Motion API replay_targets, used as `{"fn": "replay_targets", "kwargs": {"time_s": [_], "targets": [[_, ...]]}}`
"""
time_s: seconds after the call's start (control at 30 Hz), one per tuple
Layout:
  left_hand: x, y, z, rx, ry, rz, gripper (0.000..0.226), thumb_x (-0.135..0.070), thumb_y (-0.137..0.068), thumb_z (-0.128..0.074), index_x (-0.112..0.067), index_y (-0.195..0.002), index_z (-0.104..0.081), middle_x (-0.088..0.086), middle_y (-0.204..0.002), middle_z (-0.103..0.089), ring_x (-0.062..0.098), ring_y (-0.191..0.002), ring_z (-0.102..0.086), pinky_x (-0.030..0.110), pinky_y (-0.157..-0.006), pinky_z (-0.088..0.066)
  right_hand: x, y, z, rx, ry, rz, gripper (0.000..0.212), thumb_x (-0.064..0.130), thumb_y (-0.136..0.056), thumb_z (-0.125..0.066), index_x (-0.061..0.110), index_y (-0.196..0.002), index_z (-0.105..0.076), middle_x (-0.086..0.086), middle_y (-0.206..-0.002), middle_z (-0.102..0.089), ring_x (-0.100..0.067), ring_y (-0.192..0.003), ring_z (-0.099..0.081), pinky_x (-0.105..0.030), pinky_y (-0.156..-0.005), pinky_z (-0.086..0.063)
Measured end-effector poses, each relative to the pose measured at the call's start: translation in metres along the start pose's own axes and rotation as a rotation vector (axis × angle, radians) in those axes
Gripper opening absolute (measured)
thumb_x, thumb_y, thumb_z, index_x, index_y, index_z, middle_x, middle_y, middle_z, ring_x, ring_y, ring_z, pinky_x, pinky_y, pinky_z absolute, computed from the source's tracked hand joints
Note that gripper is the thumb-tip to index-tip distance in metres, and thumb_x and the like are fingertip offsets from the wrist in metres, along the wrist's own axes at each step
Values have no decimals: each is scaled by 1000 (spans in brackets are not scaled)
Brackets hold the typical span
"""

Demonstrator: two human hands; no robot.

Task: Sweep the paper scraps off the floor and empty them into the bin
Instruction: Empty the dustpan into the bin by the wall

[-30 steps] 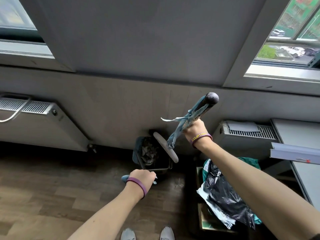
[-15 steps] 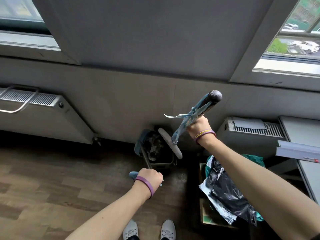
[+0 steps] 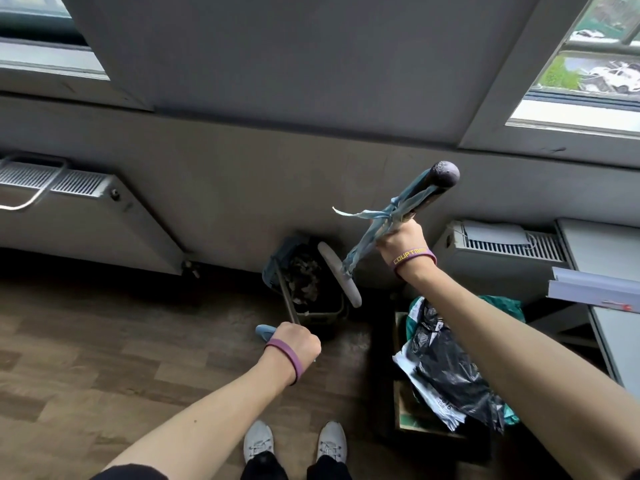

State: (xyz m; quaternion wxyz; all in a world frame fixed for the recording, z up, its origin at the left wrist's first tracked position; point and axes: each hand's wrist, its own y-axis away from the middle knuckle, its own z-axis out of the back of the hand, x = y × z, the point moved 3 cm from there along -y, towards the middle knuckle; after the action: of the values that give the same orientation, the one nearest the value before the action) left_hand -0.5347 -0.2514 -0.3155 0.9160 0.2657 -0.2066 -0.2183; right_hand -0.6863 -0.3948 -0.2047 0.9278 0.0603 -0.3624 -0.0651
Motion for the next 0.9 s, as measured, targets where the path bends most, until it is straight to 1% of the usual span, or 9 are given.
{"fn": "replay_targets", "kwargs": {"time_s": [0.1, 0.27, 0.37, 0.47, 0.63, 0.7, 0.77, 0.83, 0.9], "targets": [[1, -6, -6, -1, -16, -4, 27, -5, -94, -45, -4, -118, -57, 18, -115, -64, 35, -106, -62, 41, -84, -48, 0, 3, 0, 15, 28, -6, 24, 17, -90, -43, 2, -93, -62, -23, -102, -65, -39, -95, -60, -29, -73, -40], [-2, -9, -22, 2, -84, -69, 27, -2, -93, -46, -2, -116, -57, 19, -111, -65, 36, -103, -62, 41, -81, -48, 3, 12, 4, -1, -28, -37, 24, 15, -89, -41, 2, -96, -60, -24, -104, -65, -41, -95, -60, -35, -79, -46], [1, -7, -30, -5, -113, -87, 26, 0, -92, -44, -2, -113, -59, 20, -109, -65, 37, -100, -62, 39, -73, -45, 3, 15, 10, -9, -44, -71, 22, 18, -91, -41, 5, -94, -58, -25, -105, -65, -43, -95, -60, -38, -79, -47], [9, -4, -34, -1, -144, -102, 25, 1, -92, -43, -1, -110, -60, 21, -107, -65, 37, -98, -63, 39, -69, -42, 3, 15, 14, -12, -39, -77, 24, 22, -92, -39, 7, -91, -57, -25, -103, -65, -43, -93, -59, -37, -76, -45], [19, 7, -30, 1, -231, -151, 24, 0, -91, -44, -1, -108, -61, 21, -103, -66, 37, -93, -64, 38, -65, -42, 9, 14, 23, -39, -56, -64, 20, 20, -89, -42, 8, -82, -56, -25, -100, -66, -40, -88, -60, -34, -73, -44], [22, 12, -29, 2, -254, -161, 22, 1, -91, -46, 0, -107, -61, 21, -101, -66, 37, -92, -64, 39, -66, -44, 14, 14, 24, -51, -56, -70, 24, 19, -89, -42, 3, -88, -61, -25, -102, -66, -40, -89, -60, -31, -72, -40], [24, 16, -30, -5, -276, -173, 21, 1, -91, -47, 1, -107, -61, 23, -101, -66, 37, -92, -64, 39, -68, -47, 17, 16, 23, -53, -50, -69, 29, 20, -90, -43, -1, -93, -63, -26, -104, -66, -42, -94, -60, -33, -74, -42], [24, 18, -32, -1, -281, -171, 21, 2, -91, -47, 2, -108, -60, 24, -101, -65, 38, -92, -64, 40, -71, -49, 19, 18, 20, -47, -44, -65, 29, 20, -90, -42, -1, -93, -62, -26, -104, -65, -43, -95, -60, -34, -77, -45], [24, 19, -32, 2, -289, -177, 21, 2, -91, -48, 3, -108, -60, 25, -101, -65, 39, -93, -64, 41, -72, -50, 19, 20, 17, -42, -39, -62, 27, 20, -90, -42, 1, -91, -61, -26, -103, -65, -42, -94, -60, -33, -75, -44]]}}
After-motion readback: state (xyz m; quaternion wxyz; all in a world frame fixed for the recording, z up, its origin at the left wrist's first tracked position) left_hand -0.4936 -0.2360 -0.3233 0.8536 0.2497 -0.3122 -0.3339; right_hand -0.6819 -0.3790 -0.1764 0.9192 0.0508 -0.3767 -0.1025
